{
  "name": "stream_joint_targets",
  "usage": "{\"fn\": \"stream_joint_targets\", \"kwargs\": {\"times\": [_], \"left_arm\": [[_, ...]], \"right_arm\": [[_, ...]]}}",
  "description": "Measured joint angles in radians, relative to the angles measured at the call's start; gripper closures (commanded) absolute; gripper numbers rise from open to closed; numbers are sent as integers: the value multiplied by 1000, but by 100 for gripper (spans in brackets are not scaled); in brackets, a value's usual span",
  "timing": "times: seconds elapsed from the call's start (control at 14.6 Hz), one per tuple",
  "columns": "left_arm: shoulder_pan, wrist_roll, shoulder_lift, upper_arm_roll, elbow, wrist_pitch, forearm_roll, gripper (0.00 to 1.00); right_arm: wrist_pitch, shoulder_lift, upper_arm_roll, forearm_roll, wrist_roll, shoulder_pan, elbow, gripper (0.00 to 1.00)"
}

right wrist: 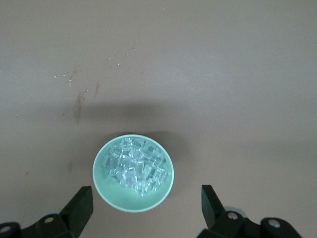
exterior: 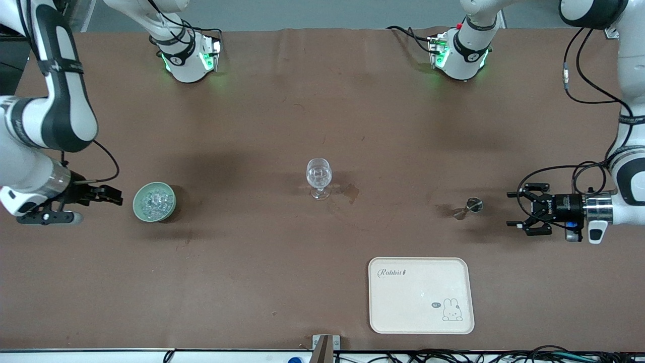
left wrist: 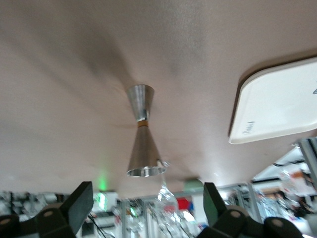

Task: Pour wine and add ice with both arms
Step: 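Grasp an ice cube with the right gripper while the left gripper grasps the jigger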

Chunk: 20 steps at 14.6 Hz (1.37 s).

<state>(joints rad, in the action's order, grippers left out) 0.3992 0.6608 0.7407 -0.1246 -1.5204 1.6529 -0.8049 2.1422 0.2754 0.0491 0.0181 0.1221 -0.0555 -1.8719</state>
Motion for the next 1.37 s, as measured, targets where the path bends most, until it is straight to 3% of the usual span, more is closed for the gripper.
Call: {"fn": "stream_joint_targets", "kwargs": {"times": [0.41,0.82,1.03,1.23,1.37], "left_arm": [[1,0,97,-3,1,0,-64,13],[-7,3,149,-5,1,0,-71,17],[-14,3,166,-9,1,-3,-71,20],[-21,4,182,-14,0,-3,-79,23],[-22,4,189,-17,0,-3,-82,26]], "right_arm": [[211,34,-6,0,-1,12,-160,6],[276,79,-6,1,-3,26,-200,12],[336,81,-7,1,-3,33,-246,24],[358,81,-7,1,-3,46,-272,48],[358,81,-7,1,-3,50,-275,56]]}}
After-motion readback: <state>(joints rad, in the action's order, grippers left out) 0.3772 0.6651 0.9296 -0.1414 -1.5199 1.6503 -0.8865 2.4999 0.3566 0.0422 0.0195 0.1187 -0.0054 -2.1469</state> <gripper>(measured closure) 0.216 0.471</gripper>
